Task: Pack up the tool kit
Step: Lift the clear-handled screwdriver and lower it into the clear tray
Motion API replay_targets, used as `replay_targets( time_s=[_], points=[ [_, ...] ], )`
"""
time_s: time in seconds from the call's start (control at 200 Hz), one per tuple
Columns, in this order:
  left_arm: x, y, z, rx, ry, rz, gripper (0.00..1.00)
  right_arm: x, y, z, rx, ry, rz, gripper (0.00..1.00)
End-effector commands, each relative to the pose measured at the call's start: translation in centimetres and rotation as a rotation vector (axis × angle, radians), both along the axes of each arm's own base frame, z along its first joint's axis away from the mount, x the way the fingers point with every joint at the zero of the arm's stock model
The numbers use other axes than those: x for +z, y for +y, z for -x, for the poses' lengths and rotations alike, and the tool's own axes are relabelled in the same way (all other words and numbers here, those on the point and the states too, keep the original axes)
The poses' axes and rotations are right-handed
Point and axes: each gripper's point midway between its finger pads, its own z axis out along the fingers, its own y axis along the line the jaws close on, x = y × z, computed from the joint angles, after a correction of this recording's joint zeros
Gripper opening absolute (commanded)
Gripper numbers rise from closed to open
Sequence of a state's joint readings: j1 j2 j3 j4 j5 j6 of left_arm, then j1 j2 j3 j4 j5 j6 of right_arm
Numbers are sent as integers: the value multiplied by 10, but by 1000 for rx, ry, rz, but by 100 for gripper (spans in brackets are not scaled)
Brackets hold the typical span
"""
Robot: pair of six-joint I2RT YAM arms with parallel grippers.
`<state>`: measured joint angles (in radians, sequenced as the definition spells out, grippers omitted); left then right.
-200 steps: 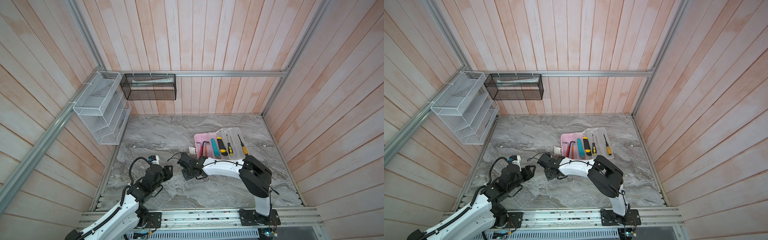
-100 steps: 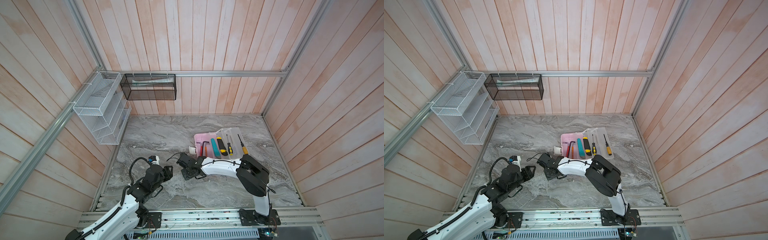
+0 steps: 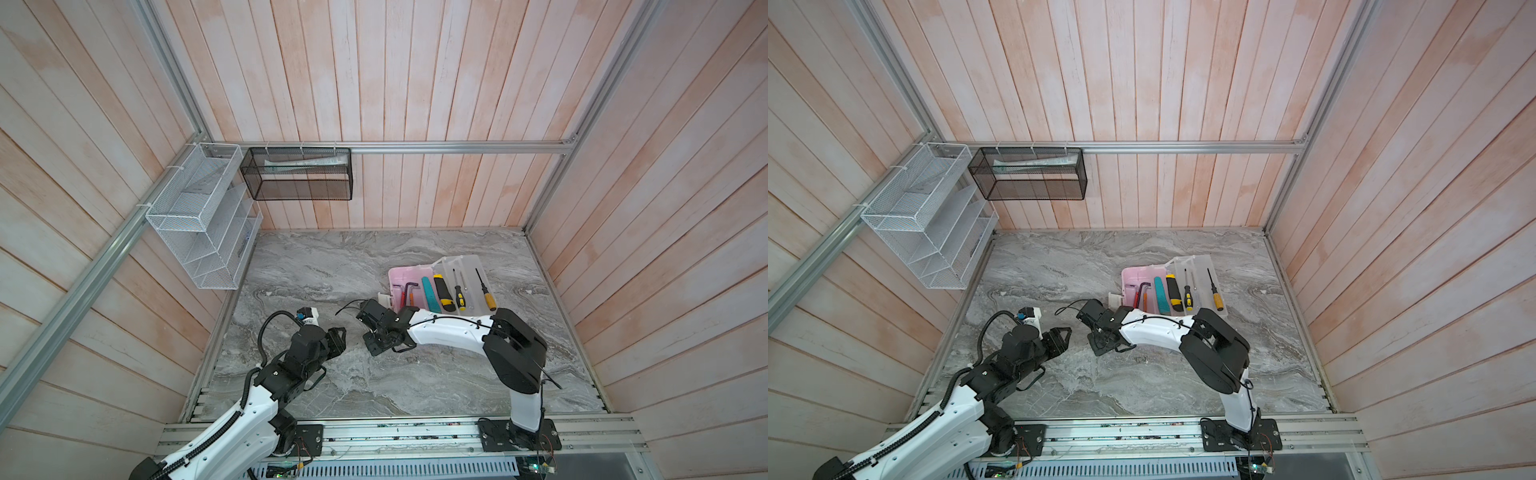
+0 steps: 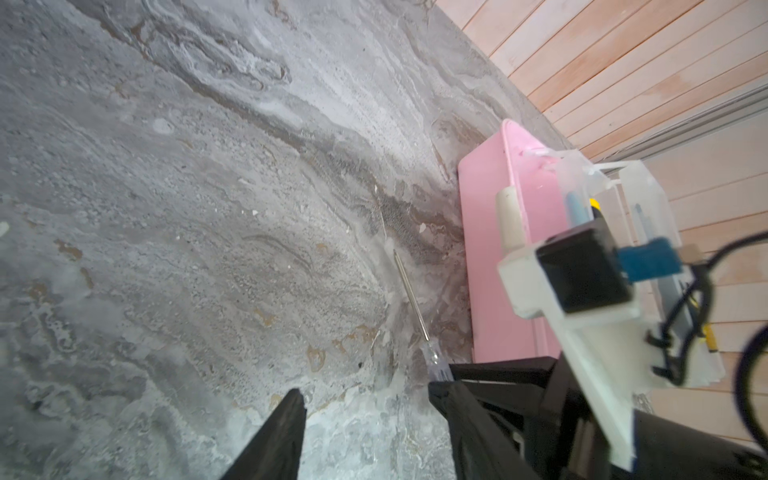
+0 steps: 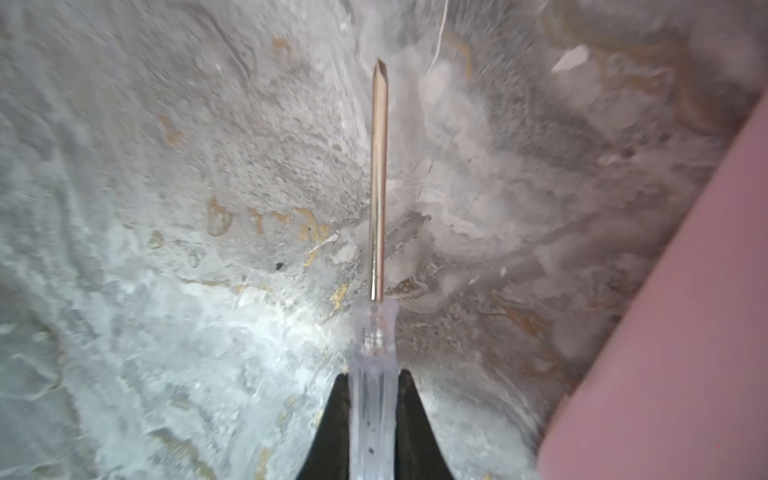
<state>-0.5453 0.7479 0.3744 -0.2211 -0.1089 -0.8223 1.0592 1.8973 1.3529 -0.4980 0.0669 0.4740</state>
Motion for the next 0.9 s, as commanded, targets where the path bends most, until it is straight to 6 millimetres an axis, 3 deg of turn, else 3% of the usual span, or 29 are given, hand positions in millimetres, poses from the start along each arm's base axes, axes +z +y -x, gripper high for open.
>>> replay_targets(
  time_s=[0.0, 0.075, 0.175, 0.395, 0.46, 0.565, 0.895],
  points=[
    [20, 6, -5, 13, -42, -20, 58, 60, -3, -8, 7, -57, -89, 0],
    [24, 8, -8, 16, -53, -25, 58, 86, -18, -19, -28, -99, -102, 0],
    [28, 6, -13, 6, -65, -30, 58, 120, -57, -44, -120, -190, -85, 0],
    [39, -3, -29, -18, -98, -52, 58, 161, -185, -98, -371, -381, 117, 0],
    [44, -6, -35, -22, -115, -61, 58, 163, -217, -104, -422, -401, 171, 0],
    [51, -10, -45, -32, -131, -82, 58, 157, -247, -106, -472, -395, 194, 0],
    [38, -25, -58, -87, -98, -89, 58, 115, -299, -108, -557, -373, 351, 0]
  ],
)
